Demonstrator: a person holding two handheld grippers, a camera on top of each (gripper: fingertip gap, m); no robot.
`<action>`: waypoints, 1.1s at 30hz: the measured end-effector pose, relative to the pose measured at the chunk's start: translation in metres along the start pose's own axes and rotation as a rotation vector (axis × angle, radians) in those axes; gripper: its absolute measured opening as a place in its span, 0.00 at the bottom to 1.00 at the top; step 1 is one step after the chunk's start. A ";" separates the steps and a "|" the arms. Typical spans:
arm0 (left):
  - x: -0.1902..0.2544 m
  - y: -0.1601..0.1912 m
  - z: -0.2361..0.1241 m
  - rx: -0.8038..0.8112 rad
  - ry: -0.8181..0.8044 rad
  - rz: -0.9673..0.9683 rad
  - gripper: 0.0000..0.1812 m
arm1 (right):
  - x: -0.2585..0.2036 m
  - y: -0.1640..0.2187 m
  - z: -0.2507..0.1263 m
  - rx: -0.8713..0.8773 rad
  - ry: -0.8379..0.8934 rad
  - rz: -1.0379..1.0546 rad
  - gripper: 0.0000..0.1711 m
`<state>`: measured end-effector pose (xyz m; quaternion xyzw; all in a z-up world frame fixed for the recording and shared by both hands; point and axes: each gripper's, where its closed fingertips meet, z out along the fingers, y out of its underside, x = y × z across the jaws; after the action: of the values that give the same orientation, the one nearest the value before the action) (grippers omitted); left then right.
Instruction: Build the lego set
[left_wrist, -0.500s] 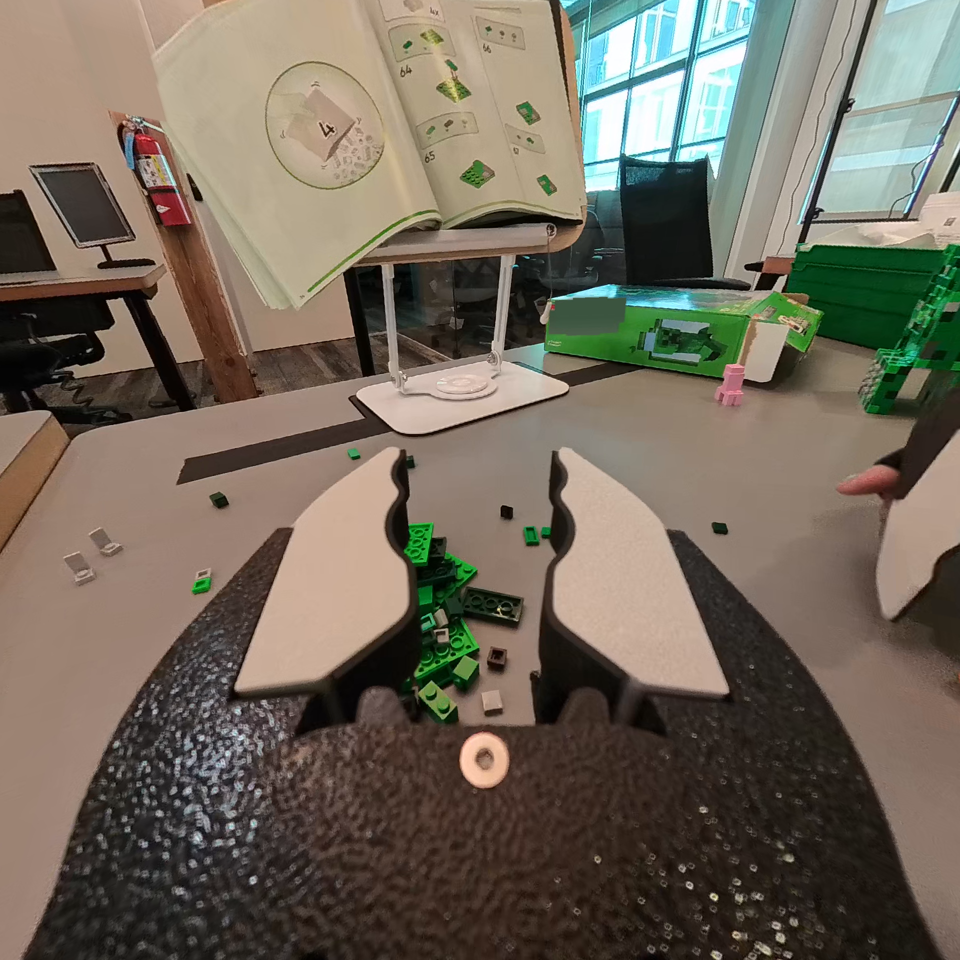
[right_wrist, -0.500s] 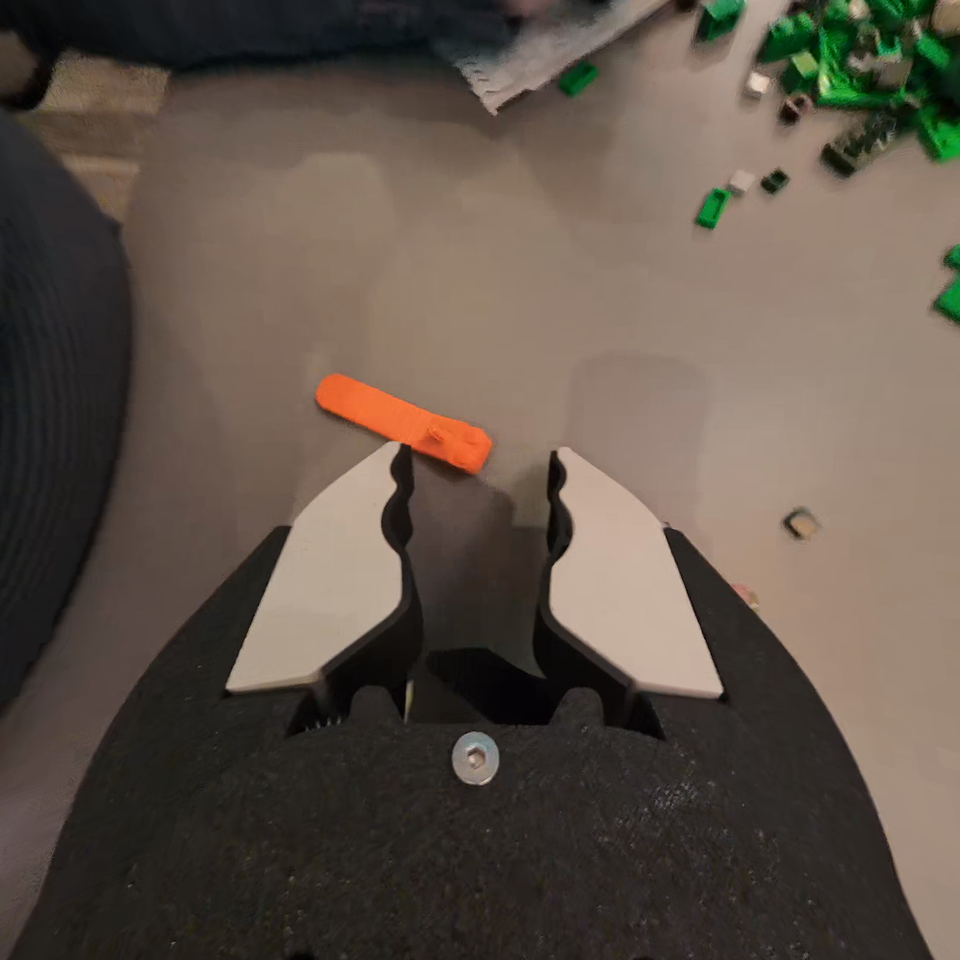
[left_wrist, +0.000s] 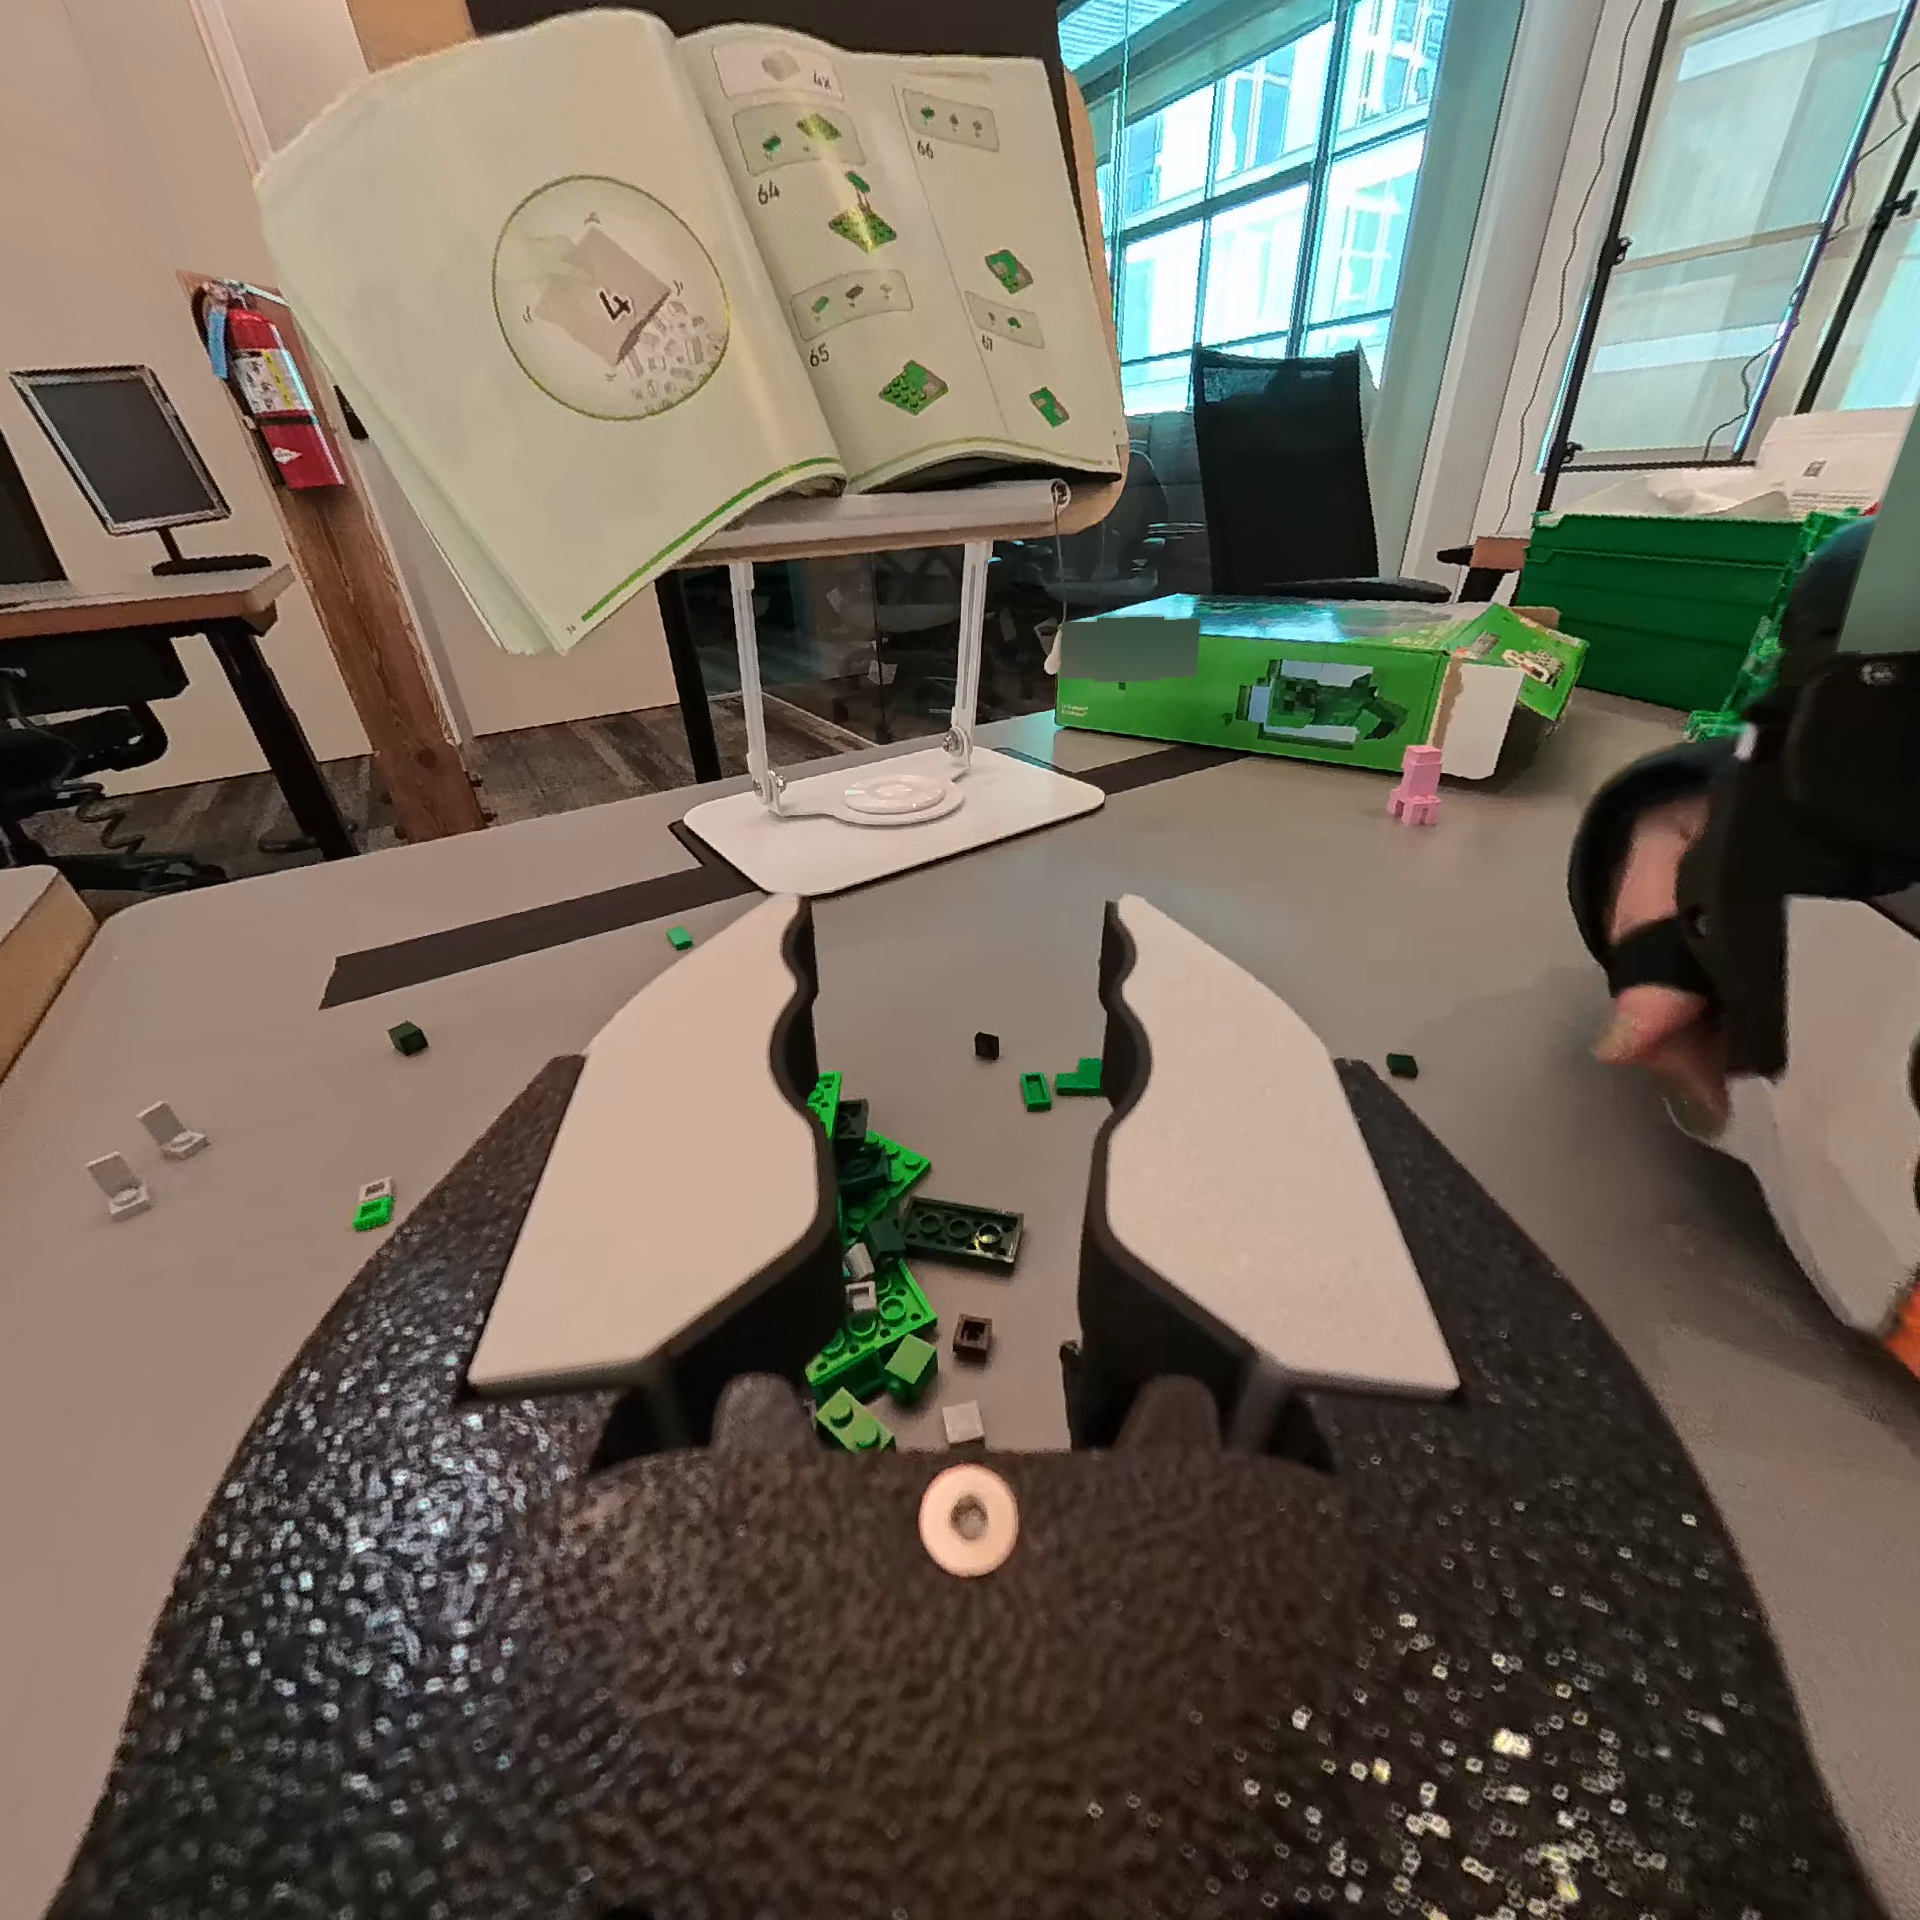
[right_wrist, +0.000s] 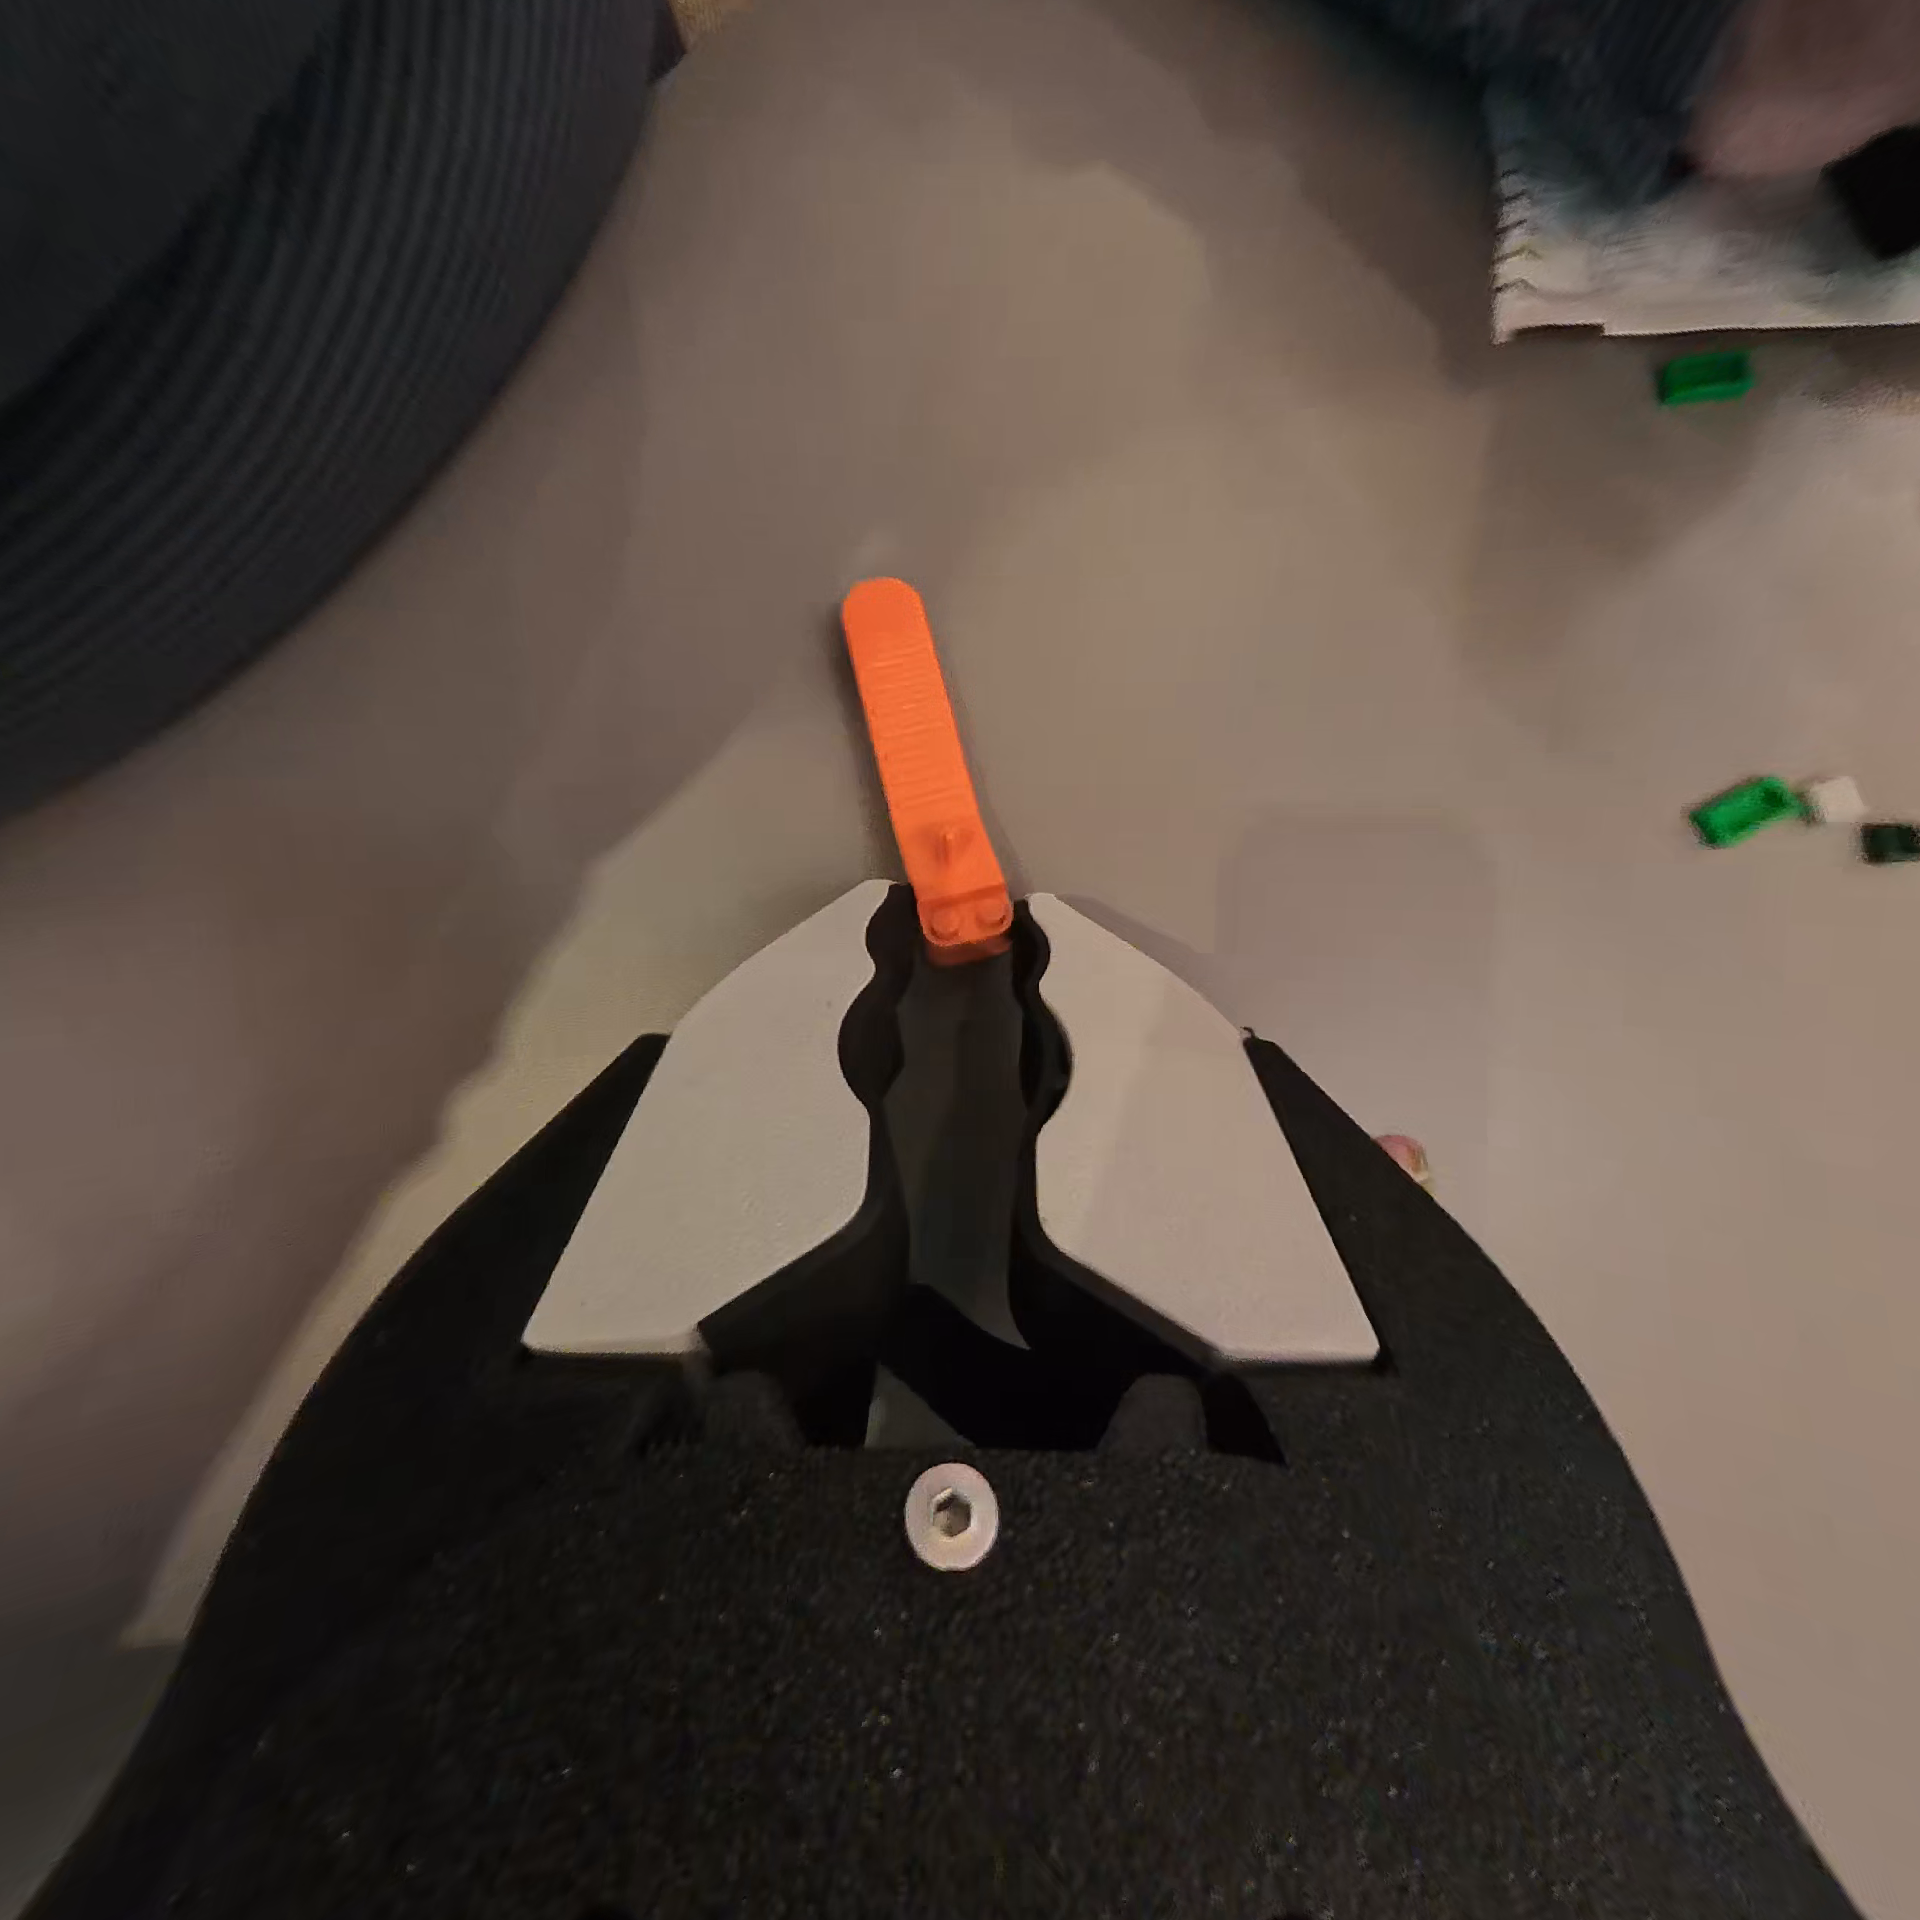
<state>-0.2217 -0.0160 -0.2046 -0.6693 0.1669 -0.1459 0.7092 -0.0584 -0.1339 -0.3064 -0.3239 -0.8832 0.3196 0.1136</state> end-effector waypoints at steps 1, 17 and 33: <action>0.000 -0.001 0.000 0.005 0.000 -0.001 0.29 | 0.008 0.000 -0.008 0.019 0.052 0.020 0.10; 0.002 -0.003 -0.001 0.007 0.003 0.003 0.29 | 0.125 0.169 -0.157 -0.104 0.964 0.817 0.23; -0.036 -0.031 -0.032 0.099 -0.322 0.164 0.00 | 0.165 -0.032 -0.076 0.741 1.092 0.653 0.00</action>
<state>-0.2677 -0.0311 -0.1734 -0.6326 0.0977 0.0133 0.7682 -0.1697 -0.0089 -0.2291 -0.6238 -0.3936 0.4076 0.5384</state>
